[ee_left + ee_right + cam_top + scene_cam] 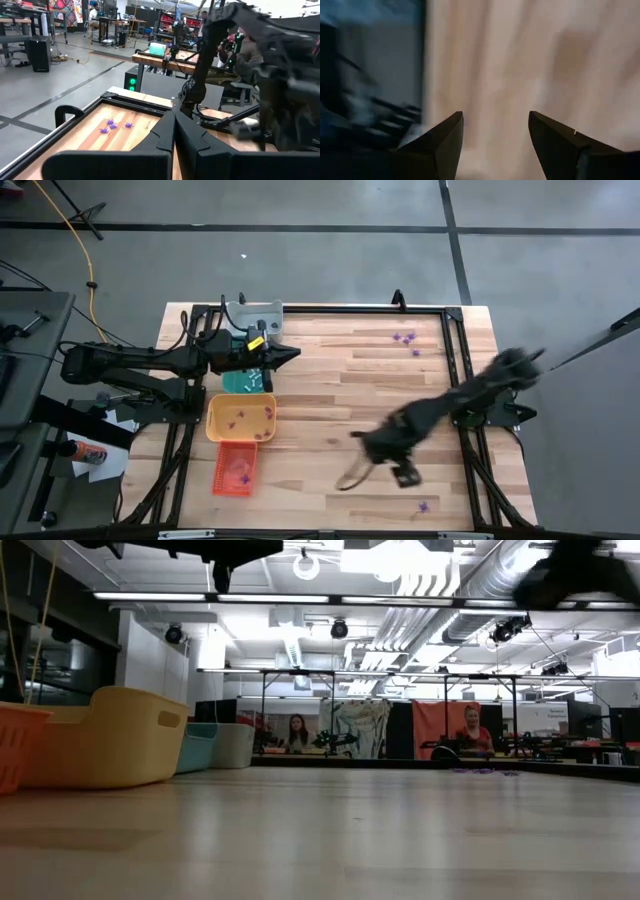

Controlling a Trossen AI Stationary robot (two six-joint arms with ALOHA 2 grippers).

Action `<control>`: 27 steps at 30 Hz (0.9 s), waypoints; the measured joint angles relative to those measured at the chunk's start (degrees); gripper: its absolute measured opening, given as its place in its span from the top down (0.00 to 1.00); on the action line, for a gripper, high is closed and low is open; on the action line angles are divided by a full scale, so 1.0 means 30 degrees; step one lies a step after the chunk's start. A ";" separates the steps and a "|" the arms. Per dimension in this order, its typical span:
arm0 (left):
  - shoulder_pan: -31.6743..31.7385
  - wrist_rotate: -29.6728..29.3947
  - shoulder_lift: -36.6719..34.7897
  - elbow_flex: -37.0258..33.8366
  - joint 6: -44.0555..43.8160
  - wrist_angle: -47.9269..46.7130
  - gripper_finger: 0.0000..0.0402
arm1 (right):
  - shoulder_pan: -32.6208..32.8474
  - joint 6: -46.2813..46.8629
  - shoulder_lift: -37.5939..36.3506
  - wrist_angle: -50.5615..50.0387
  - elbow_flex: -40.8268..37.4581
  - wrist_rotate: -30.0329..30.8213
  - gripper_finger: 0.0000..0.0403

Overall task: Sort Halloween decoration
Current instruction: Put the purple spider toy in the orange bin

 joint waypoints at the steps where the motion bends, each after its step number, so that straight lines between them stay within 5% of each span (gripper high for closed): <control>1: 0.0000 -0.0003 0.0000 0.0000 0.0000 -0.0017 1.00 | 0.0626 0.2317 -0.1406 0.1480 -0.1695 -0.0479 0.45; 6: 0.0000 -0.0109 0.0000 0.0000 -0.0770 -0.0156 1.00 | 0.3939 1.6046 -0.5913 0.8012 -0.7861 -0.0979 0.45; 11: 0.0000 -0.0124 0.0000 0.0000 -0.1508 -0.0167 1.00 | 0.6198 2.5908 -0.5836 1.4191 -1.0699 -0.1230 0.45; 18: 0.0000 -0.0325 0.0000 0.0000 -0.1306 -0.0096 1.00 | 0.7390 3.2492 -0.2881 1.5116 -1.1050 -0.1276 0.45; 27: 0.0000 -0.0532 0.0000 0.0000 0.0515 -0.0071 1.00 | 0.7340 3.5870 -0.0254 1.5435 -1.1043 -0.1027 0.45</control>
